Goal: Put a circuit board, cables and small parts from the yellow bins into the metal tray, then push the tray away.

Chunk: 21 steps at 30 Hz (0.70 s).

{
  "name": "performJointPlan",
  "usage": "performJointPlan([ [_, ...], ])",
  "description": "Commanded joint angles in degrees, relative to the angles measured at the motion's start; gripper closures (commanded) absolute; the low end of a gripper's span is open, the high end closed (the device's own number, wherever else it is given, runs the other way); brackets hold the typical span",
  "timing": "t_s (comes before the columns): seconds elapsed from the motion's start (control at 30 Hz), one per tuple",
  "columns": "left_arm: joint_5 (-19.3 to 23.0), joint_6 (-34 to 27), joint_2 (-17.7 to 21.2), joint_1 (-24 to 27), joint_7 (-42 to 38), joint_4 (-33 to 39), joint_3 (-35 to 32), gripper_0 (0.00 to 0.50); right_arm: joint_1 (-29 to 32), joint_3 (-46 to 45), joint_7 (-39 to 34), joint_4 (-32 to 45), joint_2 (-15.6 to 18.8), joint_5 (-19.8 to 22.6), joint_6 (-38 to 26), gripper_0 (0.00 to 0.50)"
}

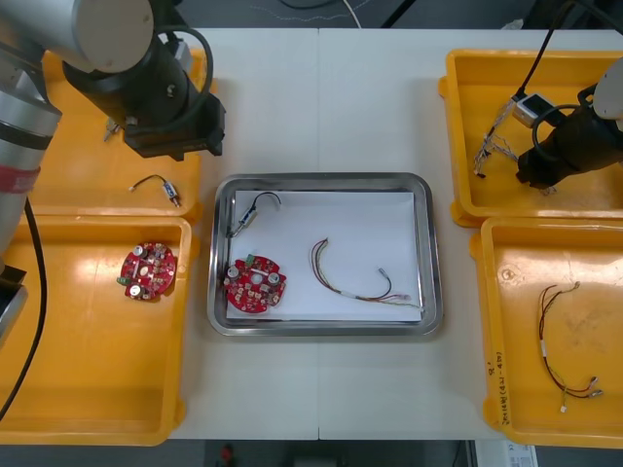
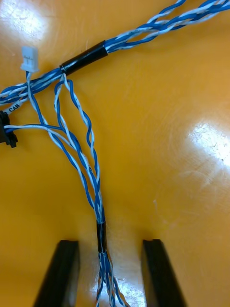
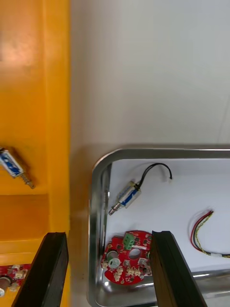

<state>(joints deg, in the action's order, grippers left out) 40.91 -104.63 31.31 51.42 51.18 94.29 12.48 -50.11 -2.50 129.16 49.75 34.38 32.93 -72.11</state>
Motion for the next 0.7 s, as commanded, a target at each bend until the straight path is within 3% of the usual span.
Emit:
performJointPlan([
  [0.03, -0.92, -0.75, 3.93, 2.54, -3.11, -0.86, -4.22, 0.000, 2.30, 1.44, 1.44, -0.01, 0.25, -0.76, -0.31, 0.500],
  [0.33, -0.83, 1.45, 8.15, 2.63, 1.81, -5.52, -7.12, 0.000, 2.30, -2.69, 1.97, 1.93, 0.34, -0.76, -1.45, 0.500],
  [0.7, -1.01, 9.53, 11.32, 2.63, 15.17, -13.78, -8.00, 0.000, 2.30, -12.09, 2.06, 13.53, 1.31, -3.22, -16.75, 0.500],
])
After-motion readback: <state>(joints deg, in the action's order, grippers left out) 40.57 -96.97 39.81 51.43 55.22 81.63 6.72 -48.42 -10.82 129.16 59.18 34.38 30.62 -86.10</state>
